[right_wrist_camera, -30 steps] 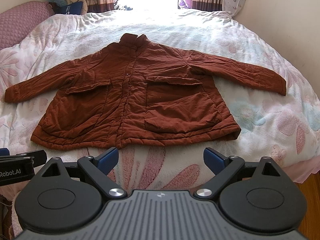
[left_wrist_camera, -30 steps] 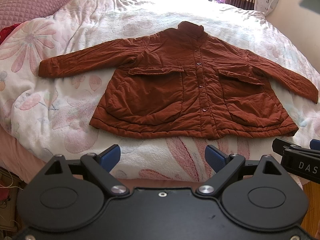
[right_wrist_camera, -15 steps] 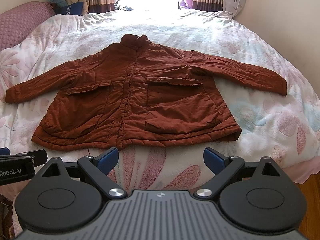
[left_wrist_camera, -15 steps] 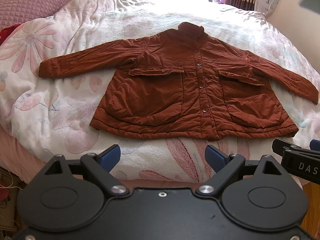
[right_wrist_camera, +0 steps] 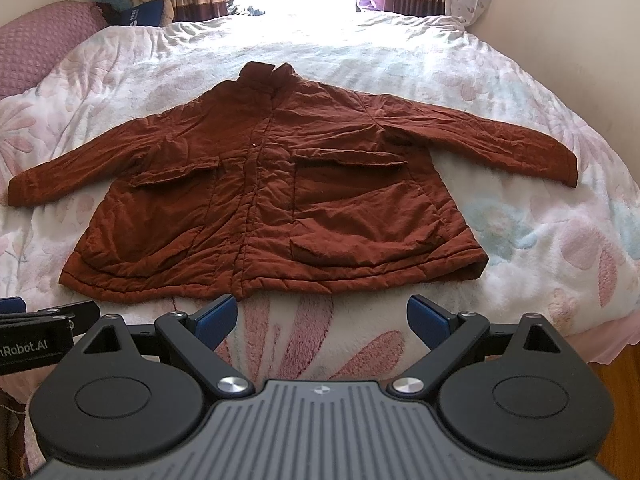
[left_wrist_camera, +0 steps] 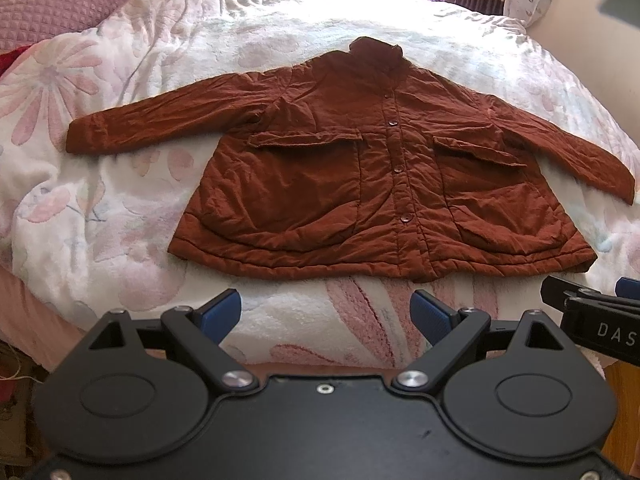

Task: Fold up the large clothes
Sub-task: 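Grasp a jacket sleeve cuff with the left gripper and lift it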

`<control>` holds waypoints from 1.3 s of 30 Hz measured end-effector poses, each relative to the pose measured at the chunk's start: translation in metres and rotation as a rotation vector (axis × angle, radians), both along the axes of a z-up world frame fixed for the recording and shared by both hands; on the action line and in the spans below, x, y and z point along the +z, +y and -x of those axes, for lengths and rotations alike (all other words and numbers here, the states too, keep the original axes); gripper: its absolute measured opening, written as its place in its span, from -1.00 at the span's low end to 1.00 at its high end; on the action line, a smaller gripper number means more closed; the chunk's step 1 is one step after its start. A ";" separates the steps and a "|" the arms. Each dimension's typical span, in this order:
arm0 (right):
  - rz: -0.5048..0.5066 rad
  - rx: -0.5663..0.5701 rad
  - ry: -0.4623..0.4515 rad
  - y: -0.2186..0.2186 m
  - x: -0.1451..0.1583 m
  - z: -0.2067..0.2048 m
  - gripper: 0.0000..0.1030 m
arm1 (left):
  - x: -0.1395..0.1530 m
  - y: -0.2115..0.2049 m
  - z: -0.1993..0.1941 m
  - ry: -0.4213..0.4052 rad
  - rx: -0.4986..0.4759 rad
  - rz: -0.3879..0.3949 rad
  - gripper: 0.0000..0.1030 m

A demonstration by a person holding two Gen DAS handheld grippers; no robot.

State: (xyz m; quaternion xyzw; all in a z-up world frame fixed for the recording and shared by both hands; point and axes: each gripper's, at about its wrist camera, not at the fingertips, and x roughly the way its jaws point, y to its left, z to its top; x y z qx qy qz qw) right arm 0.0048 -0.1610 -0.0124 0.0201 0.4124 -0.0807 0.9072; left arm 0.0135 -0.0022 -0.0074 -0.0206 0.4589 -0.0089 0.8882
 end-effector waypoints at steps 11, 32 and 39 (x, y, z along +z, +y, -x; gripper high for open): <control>0.018 0.007 -0.104 -0.012 -0.001 -0.056 1.00 | -0.017 0.069 -0.041 -0.086 0.112 0.160 0.82; -0.094 0.082 -0.205 0.022 -0.080 -0.239 1.00 | -0.135 0.408 -0.242 -0.351 0.661 0.381 0.74; -0.026 0.155 -0.188 0.046 -0.095 -0.261 1.00 | -0.173 0.469 -0.264 -0.401 0.846 0.470 0.70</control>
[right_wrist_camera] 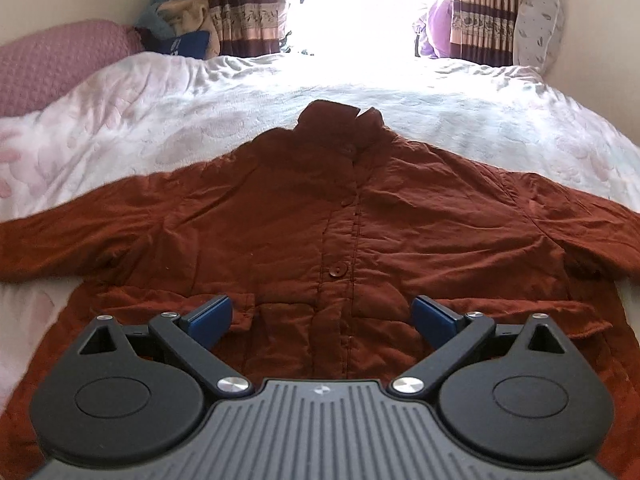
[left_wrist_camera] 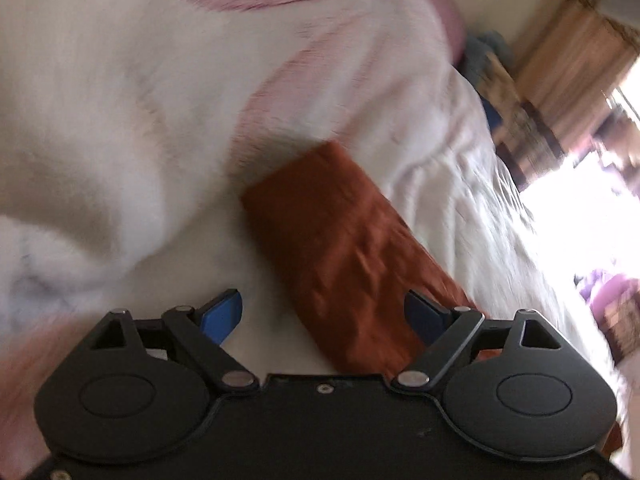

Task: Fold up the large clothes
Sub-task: 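Grasp a jacket sleeve cuff with the left gripper and lift it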

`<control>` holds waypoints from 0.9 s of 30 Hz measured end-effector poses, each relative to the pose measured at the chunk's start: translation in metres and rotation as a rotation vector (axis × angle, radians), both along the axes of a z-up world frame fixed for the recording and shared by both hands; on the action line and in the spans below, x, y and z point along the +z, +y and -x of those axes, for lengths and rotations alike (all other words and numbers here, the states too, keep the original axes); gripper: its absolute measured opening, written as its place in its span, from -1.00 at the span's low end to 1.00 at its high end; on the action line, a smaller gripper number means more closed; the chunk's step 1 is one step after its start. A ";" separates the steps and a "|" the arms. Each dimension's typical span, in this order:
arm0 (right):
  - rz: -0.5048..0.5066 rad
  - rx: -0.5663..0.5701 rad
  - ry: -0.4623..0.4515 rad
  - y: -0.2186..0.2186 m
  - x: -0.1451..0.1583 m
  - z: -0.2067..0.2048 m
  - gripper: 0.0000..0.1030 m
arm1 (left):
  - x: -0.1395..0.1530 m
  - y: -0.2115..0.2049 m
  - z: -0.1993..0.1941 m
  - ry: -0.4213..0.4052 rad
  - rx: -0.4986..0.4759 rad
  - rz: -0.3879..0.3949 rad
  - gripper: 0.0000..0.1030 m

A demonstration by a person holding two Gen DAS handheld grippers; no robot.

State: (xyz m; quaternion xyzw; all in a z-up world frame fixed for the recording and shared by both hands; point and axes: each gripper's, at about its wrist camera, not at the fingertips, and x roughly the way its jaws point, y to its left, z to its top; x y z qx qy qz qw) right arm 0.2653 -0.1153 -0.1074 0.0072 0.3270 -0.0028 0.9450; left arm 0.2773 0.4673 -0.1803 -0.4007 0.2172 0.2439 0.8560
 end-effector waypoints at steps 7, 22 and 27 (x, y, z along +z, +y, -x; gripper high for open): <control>-0.049 -0.020 0.072 0.002 -0.016 -0.013 1.00 | -0.013 0.025 -0.012 -0.054 0.066 0.047 -0.27; 0.021 -0.068 0.056 -0.027 -0.012 0.000 1.00 | 0.060 -0.050 -0.030 -0.189 -0.141 0.018 -0.84; -0.013 -0.106 0.049 -0.054 -0.003 0.015 1.00 | 0.113 -0.163 -0.058 -0.283 -0.411 -0.007 -0.84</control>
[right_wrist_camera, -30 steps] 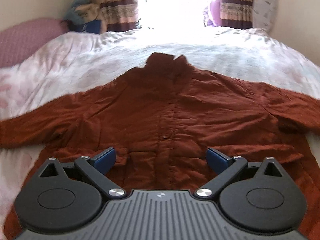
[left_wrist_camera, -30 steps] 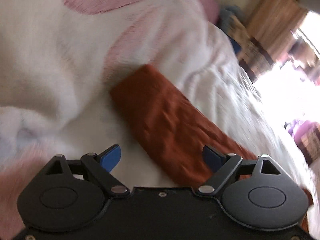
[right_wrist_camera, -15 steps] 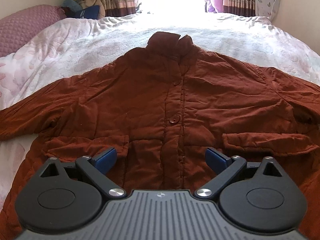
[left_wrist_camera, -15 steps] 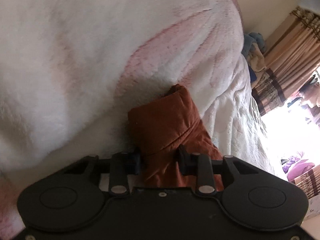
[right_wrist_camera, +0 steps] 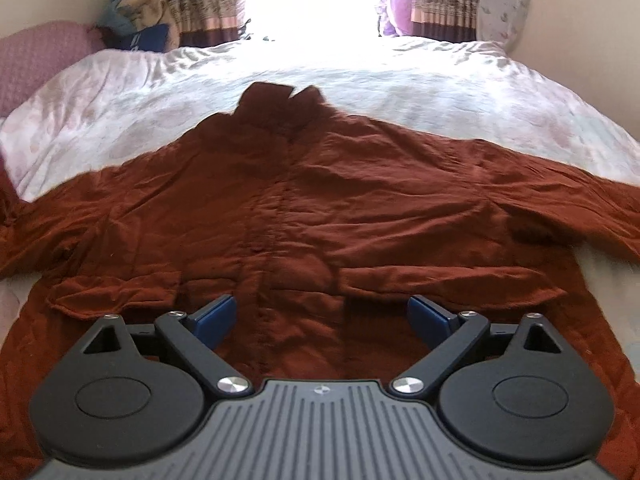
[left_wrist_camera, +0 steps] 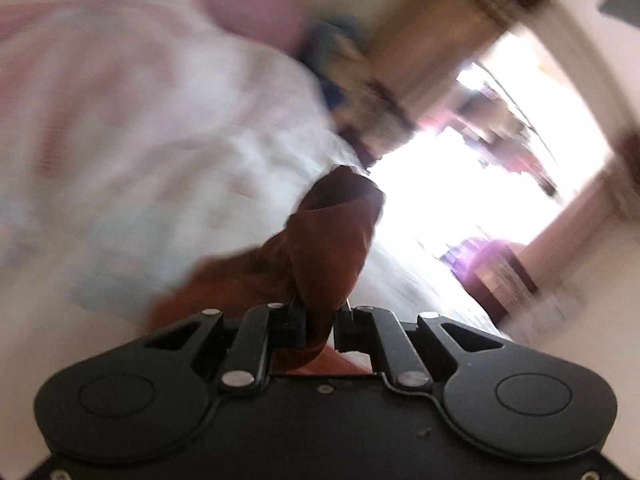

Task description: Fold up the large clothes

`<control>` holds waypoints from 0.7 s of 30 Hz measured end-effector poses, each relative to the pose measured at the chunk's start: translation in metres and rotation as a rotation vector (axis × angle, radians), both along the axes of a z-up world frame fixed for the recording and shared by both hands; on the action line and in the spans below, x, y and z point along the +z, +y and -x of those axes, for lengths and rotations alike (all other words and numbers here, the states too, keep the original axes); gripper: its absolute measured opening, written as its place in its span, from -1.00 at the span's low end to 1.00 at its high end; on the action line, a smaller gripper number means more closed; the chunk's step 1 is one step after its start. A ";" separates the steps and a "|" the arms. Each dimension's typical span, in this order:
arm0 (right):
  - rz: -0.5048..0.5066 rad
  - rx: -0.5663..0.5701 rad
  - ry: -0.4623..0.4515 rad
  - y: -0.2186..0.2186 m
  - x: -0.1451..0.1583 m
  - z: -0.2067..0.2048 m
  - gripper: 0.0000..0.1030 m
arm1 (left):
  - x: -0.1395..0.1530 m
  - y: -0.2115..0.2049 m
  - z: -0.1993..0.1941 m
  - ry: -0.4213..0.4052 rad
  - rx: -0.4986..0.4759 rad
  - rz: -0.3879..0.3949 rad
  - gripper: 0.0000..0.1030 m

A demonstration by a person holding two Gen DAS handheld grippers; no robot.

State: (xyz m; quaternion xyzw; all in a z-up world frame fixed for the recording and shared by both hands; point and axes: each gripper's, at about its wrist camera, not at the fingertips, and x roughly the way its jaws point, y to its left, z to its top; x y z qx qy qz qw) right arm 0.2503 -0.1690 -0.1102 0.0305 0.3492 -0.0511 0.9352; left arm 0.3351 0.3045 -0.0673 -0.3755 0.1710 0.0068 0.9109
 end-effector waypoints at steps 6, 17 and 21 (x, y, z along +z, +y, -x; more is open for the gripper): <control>-0.037 -0.029 -0.027 -0.032 0.011 0.021 1.00 | 0.024 -0.157 -0.025 -0.089 -0.331 0.048 -0.76; -0.393 0.053 -0.055 -0.068 0.003 -0.019 0.37 | -0.038 -0.210 -0.012 0.111 -0.427 -0.164 0.13; -0.611 0.063 0.000 -0.062 -0.024 -0.064 0.37 | -0.050 -0.155 -0.009 0.172 -0.285 -0.180 0.12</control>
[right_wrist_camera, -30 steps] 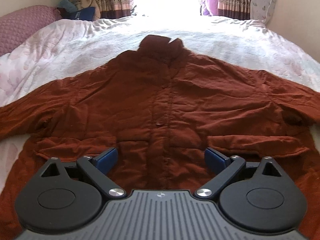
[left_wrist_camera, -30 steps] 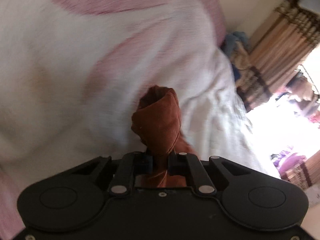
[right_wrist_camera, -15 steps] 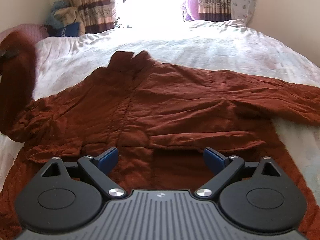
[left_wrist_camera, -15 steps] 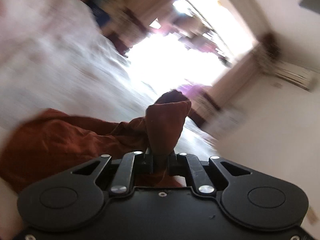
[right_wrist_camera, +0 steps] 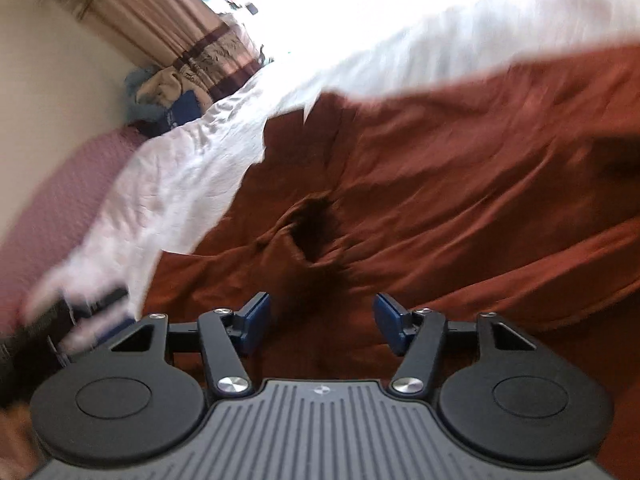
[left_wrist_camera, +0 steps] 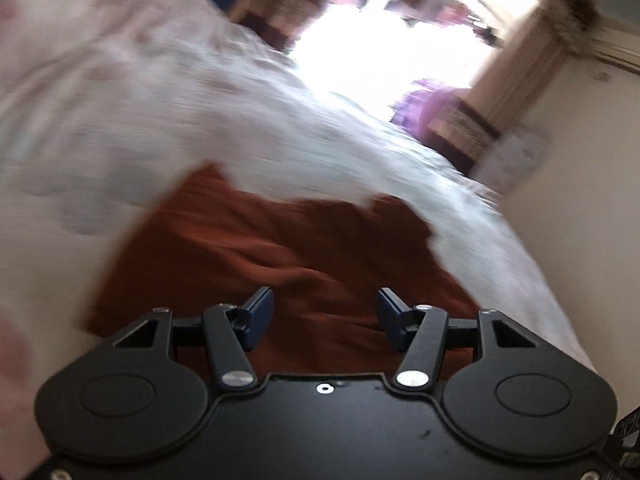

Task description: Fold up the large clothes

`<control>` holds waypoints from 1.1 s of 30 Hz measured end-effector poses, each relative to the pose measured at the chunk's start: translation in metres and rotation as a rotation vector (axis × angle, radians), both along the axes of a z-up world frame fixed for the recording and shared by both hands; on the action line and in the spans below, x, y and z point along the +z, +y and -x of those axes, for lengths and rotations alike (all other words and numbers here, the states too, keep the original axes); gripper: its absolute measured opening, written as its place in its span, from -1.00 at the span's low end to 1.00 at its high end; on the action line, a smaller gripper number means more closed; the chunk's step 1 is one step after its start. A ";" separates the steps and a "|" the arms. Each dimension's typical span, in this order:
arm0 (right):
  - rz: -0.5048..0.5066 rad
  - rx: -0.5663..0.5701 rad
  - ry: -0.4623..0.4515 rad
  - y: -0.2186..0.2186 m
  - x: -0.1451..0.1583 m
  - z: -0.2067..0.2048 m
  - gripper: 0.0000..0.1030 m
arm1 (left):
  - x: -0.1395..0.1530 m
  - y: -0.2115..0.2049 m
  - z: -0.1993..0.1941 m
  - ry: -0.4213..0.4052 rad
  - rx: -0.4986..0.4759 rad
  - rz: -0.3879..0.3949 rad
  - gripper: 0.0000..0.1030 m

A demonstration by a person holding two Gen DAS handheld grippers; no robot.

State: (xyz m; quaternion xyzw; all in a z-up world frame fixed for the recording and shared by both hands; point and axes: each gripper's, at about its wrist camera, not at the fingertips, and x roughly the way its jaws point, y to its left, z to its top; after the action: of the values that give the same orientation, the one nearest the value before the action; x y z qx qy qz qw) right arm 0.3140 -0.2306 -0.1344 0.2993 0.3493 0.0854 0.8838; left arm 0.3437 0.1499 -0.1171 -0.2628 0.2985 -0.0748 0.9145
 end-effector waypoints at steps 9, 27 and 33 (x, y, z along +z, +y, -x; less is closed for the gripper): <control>-0.094 -0.039 -0.051 0.012 -0.002 -0.035 -0.76 | 0.000 0.026 0.011 -0.006 0.018 0.055 0.13; 0.250 -0.123 -0.140 0.002 0.013 0.000 -0.20 | 0.000 0.011 -0.006 0.039 -0.041 0.024 0.15; 0.289 0.049 -0.148 0.043 0.012 -0.019 -0.21 | -0.006 0.012 -0.011 0.058 -0.031 -0.038 0.15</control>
State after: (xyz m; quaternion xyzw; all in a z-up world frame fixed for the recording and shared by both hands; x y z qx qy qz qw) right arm 0.3330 -0.1873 -0.1222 0.1536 0.2992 0.0774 0.9385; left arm 0.3550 0.1622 -0.1232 -0.2427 0.3303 -0.0756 0.9090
